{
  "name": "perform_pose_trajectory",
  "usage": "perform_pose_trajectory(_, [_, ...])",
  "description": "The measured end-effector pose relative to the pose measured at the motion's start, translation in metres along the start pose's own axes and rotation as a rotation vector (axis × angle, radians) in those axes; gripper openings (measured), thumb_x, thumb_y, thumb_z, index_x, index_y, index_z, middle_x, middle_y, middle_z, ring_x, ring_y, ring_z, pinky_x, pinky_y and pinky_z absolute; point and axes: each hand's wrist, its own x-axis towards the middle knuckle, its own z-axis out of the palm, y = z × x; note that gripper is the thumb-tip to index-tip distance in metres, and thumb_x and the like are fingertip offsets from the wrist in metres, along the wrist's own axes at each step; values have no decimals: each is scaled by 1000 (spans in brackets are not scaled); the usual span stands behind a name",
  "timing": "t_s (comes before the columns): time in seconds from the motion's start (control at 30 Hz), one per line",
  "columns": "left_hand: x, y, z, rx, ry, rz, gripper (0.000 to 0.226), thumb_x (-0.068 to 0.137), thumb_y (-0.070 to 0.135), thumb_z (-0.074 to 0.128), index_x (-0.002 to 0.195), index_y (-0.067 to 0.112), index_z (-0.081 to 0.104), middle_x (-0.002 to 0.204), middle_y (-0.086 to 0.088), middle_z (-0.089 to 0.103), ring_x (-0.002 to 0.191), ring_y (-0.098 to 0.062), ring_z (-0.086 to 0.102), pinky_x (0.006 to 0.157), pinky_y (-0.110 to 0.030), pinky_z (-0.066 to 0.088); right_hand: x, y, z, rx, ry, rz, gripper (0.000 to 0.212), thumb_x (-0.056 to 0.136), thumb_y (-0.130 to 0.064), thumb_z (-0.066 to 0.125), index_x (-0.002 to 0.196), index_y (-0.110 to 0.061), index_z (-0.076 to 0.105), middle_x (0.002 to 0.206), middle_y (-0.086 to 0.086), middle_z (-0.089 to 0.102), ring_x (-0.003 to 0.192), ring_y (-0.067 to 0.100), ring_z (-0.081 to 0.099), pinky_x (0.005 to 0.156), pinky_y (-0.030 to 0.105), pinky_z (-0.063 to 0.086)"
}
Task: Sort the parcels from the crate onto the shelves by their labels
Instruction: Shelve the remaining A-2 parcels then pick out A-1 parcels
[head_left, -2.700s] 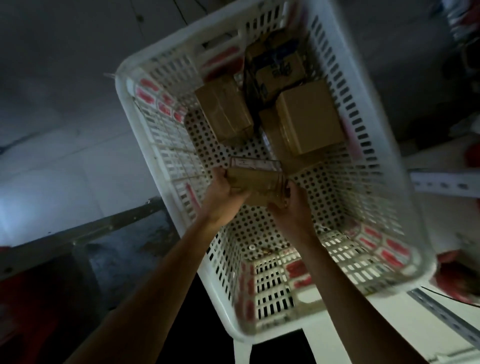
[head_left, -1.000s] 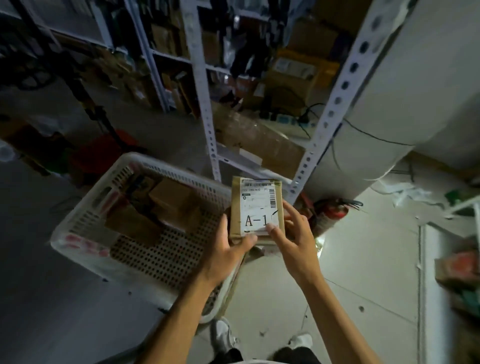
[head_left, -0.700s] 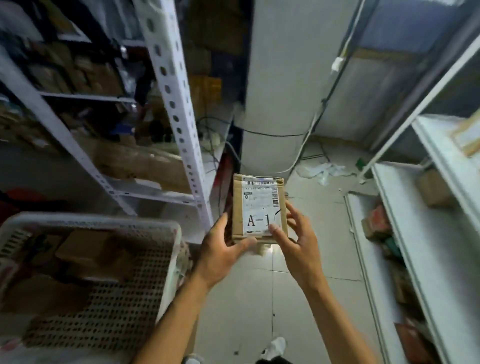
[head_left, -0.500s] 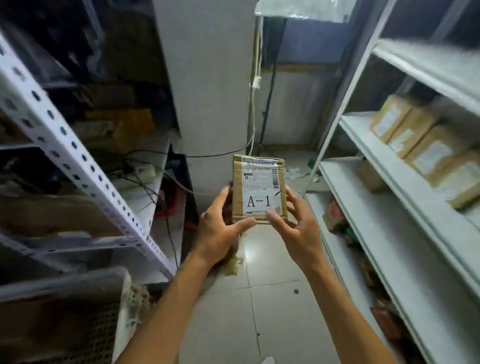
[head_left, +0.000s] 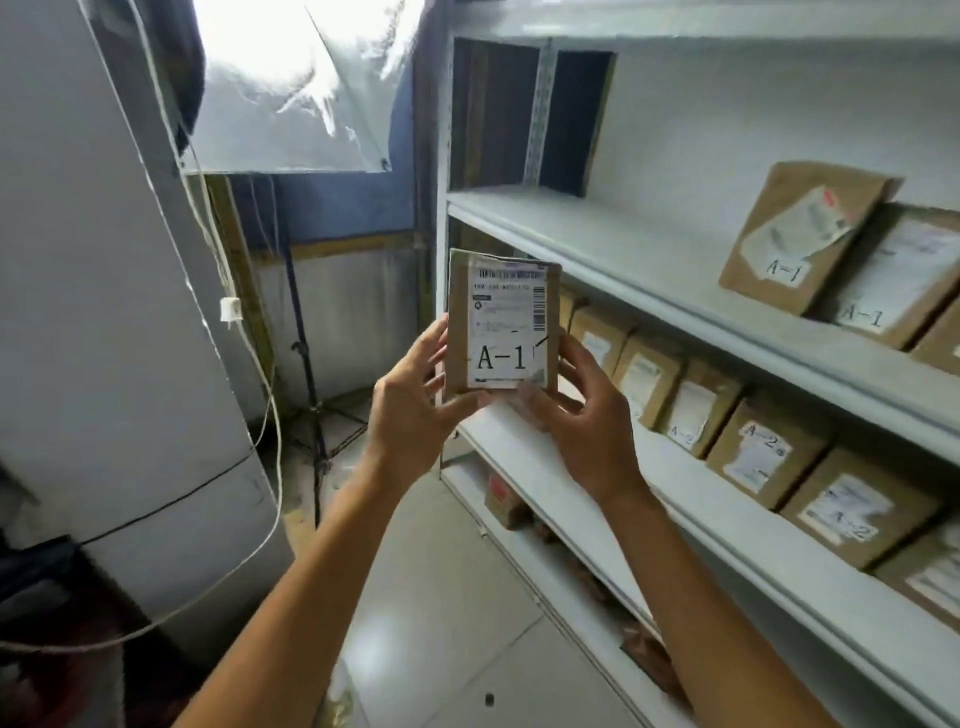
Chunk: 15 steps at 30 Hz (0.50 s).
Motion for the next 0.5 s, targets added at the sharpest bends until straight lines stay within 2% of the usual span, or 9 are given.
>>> perform_pose_trajectory(0.1, [52, 0, 10, -25, -59, 74, 86, 77, 5, 83, 150, 11, 38, 142, -5, 57, 132, -21, 53, 104, -47, 50, 38, -6, -10, -68, 95, -37, 62, 91, -23, 74, 146, -23, 46, 133, -12, 60, 109, -22, 52, 83, 4, 48])
perform_pose_trajectory(0.2, [104, 1, 21, -42, -111, 143, 84, 78, 10, 84, 149, 16, 41, 140, 0, 59, 131, -18, 54, 104, -46, 50, 74, -13, -21, -136, 161, -78, 55, 91, -27, 72, 139, -34, 47, 131, -16, 61, 113, -1, 60, 86, 10, 51])
perform_pose_trajectory(0.23, [120, 2, 25, -41, -131, 166, 83, 78, 13, 84, 149, 19, 41, 139, 2, 59, 131, -17, 55, 103, -49, 51, 84, -16, -25, -155, 186, -83, 55, 92, -28, 72, 139, -36, 46, 131, -17, 60, 111, 1, 61, 85, 10, 52])
perform_pose_trajectory(0.33, [162, 5, 39, -51, -185, 213, 84, 77, 14, 84, 149, 24, 40, 138, 4, 60, 129, -16, 56, 97, -51, 54, 113, -23, -37, -222, 264, -84, 57, 93, -28, 70, 144, -25, 46, 135, -12, 58, 111, -2, 57, 80, 4, 49])
perform_pose_trajectory(0.4, [185, 7, 48, -56, -209, 220, 85, 77, 9, 82, 149, 24, 40, 140, 3, 57, 131, -14, 54, 97, -42, 56, 130, -23, -45, -255, 305, -81, 58, 93, -28, 70, 145, -22, 45, 135, -13, 56, 117, 2, 53, 79, 0, 46])
perform_pose_trajectory(0.47, [205, 9, 57, -40, -232, 236, 85, 77, 5, 81, 149, 22, 39, 142, 0, 56, 134, -16, 50, 95, -19, 53, 144, -20, -51, -283, 345, -65, 59, 93, -28, 70, 146, -21, 44, 137, -12, 56, 122, 3, 51, 81, -3, 43])
perform_pose_trajectory(0.5, [215, 8, 62, -39, -245, 241, 85, 77, 5, 81, 149, 22, 39, 143, -1, 55, 135, -18, 49, 92, -14, 50, 152, -18, -54, -297, 366, -57, 61, 93, -28, 70, 146, -21, 43, 141, -9, 55, 124, 4, 50, 82, -4, 42])
